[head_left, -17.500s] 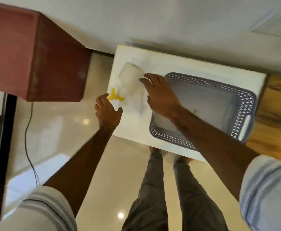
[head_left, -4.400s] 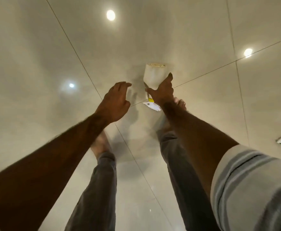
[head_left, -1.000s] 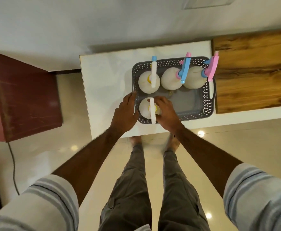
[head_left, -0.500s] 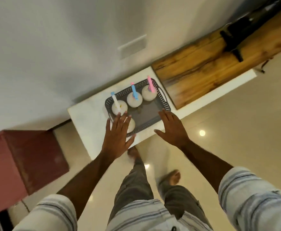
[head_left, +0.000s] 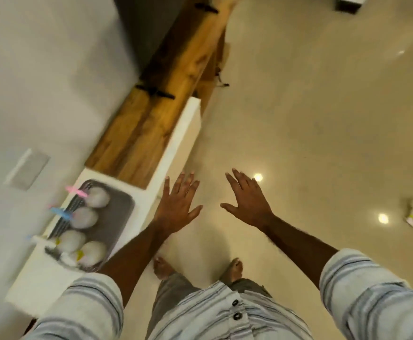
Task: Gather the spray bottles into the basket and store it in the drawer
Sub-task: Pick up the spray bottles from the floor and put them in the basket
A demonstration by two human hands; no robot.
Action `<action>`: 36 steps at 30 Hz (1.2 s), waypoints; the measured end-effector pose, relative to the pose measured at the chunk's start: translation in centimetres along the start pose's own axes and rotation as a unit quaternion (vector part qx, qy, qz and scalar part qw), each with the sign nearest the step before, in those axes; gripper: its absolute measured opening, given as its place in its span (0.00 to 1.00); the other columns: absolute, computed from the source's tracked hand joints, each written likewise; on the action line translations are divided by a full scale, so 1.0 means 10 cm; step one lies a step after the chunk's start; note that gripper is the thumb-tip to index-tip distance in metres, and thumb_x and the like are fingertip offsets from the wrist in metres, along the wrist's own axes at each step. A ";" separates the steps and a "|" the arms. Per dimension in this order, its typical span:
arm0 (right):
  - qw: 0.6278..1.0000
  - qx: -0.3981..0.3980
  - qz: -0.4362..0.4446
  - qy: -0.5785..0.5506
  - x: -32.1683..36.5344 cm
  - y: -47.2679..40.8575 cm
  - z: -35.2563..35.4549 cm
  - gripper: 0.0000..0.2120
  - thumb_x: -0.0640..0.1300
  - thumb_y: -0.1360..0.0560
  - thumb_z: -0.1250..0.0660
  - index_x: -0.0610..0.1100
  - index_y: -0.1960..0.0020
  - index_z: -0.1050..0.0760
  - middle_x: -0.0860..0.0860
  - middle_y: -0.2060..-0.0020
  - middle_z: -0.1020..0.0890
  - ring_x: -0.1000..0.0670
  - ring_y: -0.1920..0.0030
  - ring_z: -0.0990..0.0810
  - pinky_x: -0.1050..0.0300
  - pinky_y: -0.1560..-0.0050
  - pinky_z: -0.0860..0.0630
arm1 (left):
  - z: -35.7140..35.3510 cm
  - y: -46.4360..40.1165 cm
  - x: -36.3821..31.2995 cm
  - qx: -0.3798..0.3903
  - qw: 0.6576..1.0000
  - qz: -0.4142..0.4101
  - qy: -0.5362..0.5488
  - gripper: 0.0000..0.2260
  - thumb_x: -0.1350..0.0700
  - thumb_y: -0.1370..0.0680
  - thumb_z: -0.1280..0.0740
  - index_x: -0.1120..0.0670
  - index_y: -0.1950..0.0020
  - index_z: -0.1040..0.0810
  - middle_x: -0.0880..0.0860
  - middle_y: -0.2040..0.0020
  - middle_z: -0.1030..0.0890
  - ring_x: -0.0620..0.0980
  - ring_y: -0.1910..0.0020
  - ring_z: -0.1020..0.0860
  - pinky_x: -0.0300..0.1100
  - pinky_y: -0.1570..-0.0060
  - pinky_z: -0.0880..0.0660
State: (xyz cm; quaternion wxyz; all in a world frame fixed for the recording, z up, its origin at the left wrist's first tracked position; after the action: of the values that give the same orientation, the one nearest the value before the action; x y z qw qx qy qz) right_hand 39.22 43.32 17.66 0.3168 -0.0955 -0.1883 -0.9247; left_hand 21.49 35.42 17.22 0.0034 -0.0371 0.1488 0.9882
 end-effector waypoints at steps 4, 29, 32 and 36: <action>0.993 -0.034 -0.112 -0.012 -1.35 0.49 0.40 0.41 0.67 0.23 0.42 0.48 0.19 0.53 0.47 0.19 0.50 0.44 0.20 0.49 0.40 0.22 0.47 | 0.39 -0.80 -1.11 -0.019 0.996 -0.091 -0.012 0.34 0.34 0.21 0.51 0.50 0.19 0.45 0.54 0.17 0.47 0.58 0.18 0.50 0.66 0.24 0.50; 0.780 -0.154 -0.587 -0.154 -6.48 2.70 1.35 0.37 0.61 0.21 0.40 0.44 0.20 0.48 0.45 0.20 0.46 0.43 0.21 0.46 0.39 0.23 0.46 | 0.97 -4.43 -7.17 0.027 0.804 -0.576 -0.147 0.33 0.36 0.19 0.51 0.52 0.19 0.49 0.53 0.17 0.54 0.57 0.18 0.54 0.67 0.24 0.52; 0.758 -0.167 -0.604 -0.182 -7.07 2.92 1.25 0.36 0.60 0.20 0.41 0.44 0.20 0.47 0.45 0.20 0.46 0.43 0.21 0.45 0.40 0.23 0.45 | 0.81 -4.68 -7.89 0.041 0.780 -0.600 -0.174 0.34 0.34 0.20 0.51 0.52 0.19 0.48 0.53 0.17 0.53 0.58 0.18 0.54 0.67 0.25 0.50; 0.739 -0.171 -0.620 -0.199 -7.96 3.22 1.06 0.35 0.59 0.20 0.41 0.43 0.21 0.47 0.44 0.20 0.45 0.42 0.21 0.44 0.42 0.23 0.43 | 0.53 -5.00 -8.83 0.059 0.758 -0.616 -0.208 0.35 0.34 0.20 0.50 0.52 0.19 0.47 0.54 0.17 0.52 0.59 0.18 0.53 0.68 0.25 0.49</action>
State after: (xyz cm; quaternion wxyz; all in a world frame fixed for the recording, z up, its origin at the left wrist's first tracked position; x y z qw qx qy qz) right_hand 121.99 67.95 13.02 -0.3932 -0.1919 -0.1036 -0.8932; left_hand 110.02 85.17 14.17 0.6441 0.0859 0.1472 0.7457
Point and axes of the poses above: each hand's wrist, its own y-axis away from the middle knuckle, its own z-axis out of the back of the hand, x = y × z, the point moved 8 cm from there along -y, towards the middle knuckle
